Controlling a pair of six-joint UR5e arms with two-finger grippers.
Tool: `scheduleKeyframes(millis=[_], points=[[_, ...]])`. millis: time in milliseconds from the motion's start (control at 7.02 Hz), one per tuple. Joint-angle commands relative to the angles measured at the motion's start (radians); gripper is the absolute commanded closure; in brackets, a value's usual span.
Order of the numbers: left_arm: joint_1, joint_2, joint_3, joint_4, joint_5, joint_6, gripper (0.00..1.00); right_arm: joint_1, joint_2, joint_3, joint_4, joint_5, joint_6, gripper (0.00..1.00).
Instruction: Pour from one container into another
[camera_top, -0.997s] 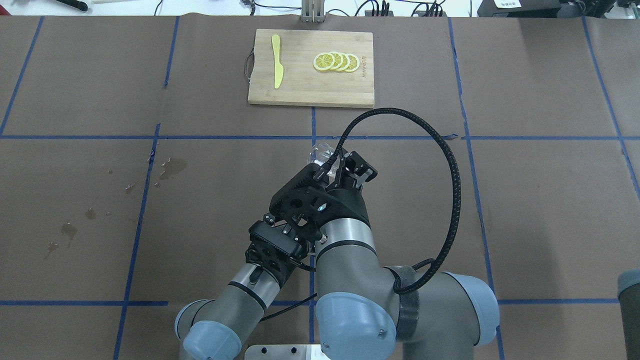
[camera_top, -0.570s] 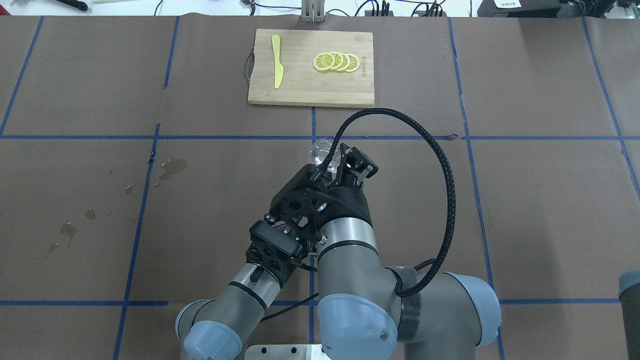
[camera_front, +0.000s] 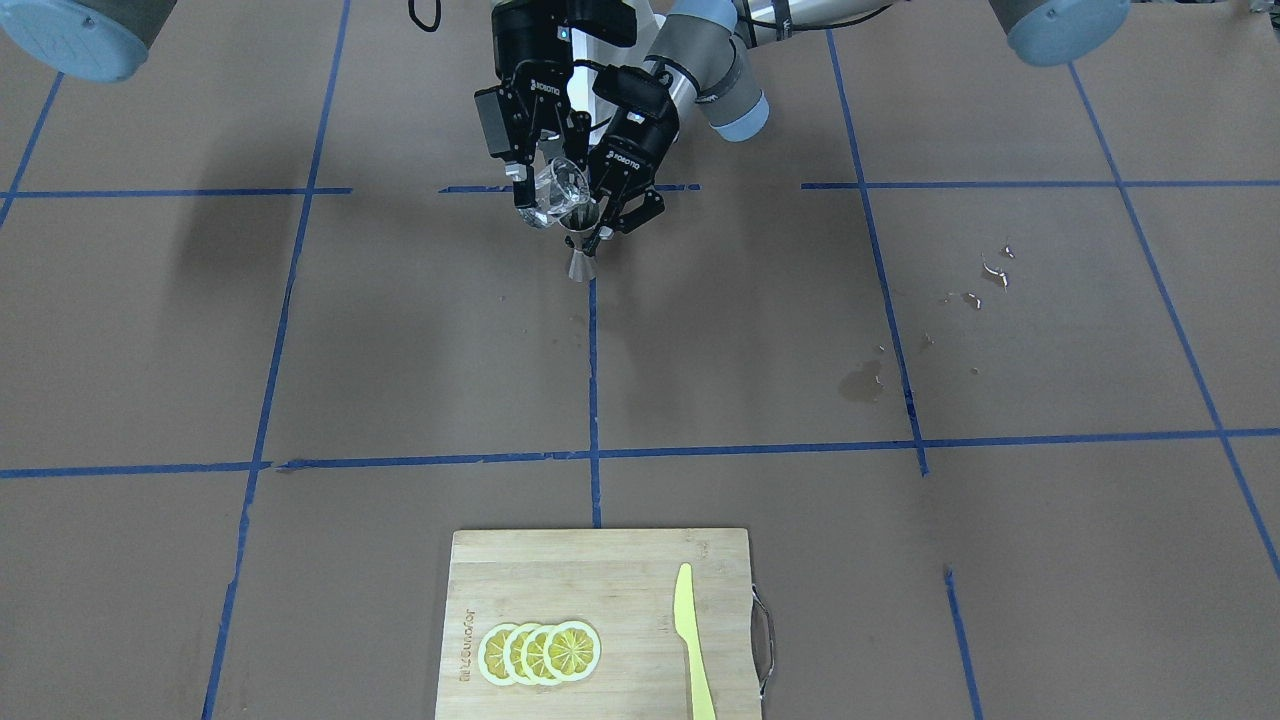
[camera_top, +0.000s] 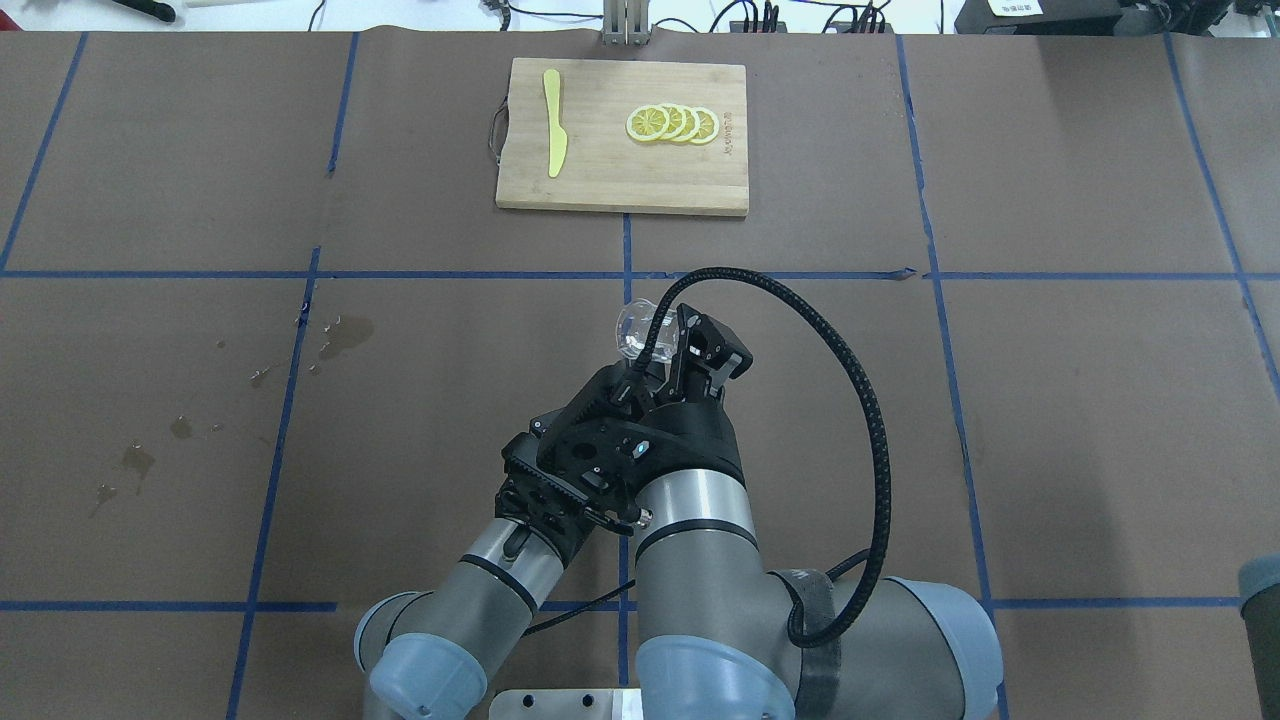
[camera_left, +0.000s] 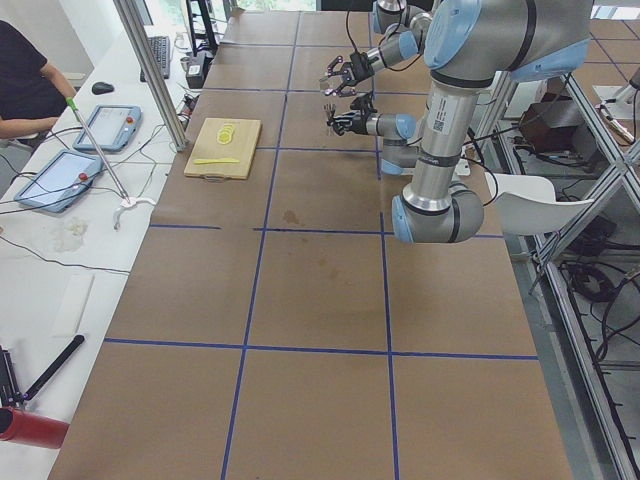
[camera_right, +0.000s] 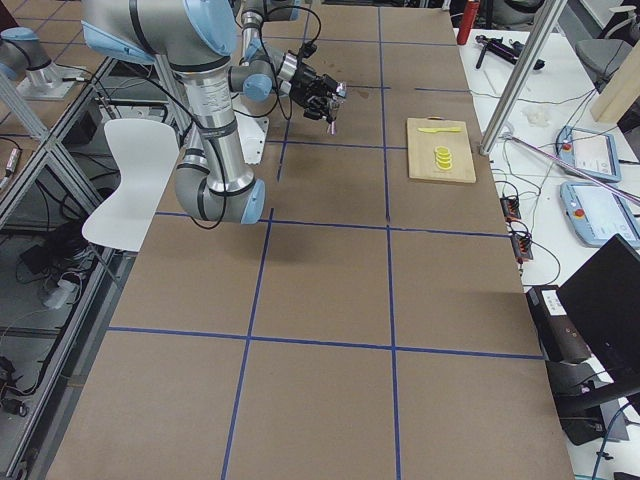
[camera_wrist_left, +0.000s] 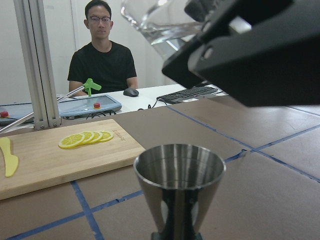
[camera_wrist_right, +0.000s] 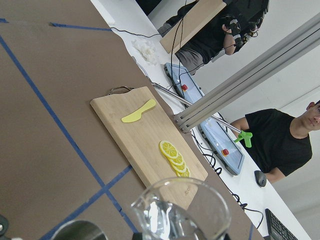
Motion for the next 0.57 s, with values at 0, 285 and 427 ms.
scheduleKeyframes(millis=[0,285,427], points=[[-0.004,-0.001,0.004,0.000,0.000,0.000,1.00,-0.008,-0.014,0.010,-0.001,-0.017,-0.009,1.00],[-0.004,0.001,0.004,0.000,0.000,0.000,1.00,-0.009,-0.014,0.013,-0.002,-0.023,-0.065,1.00],[-0.004,0.001,0.004,0.000,0.000,-0.001,1.00,-0.009,-0.013,0.013,-0.004,-0.023,-0.095,1.00]])
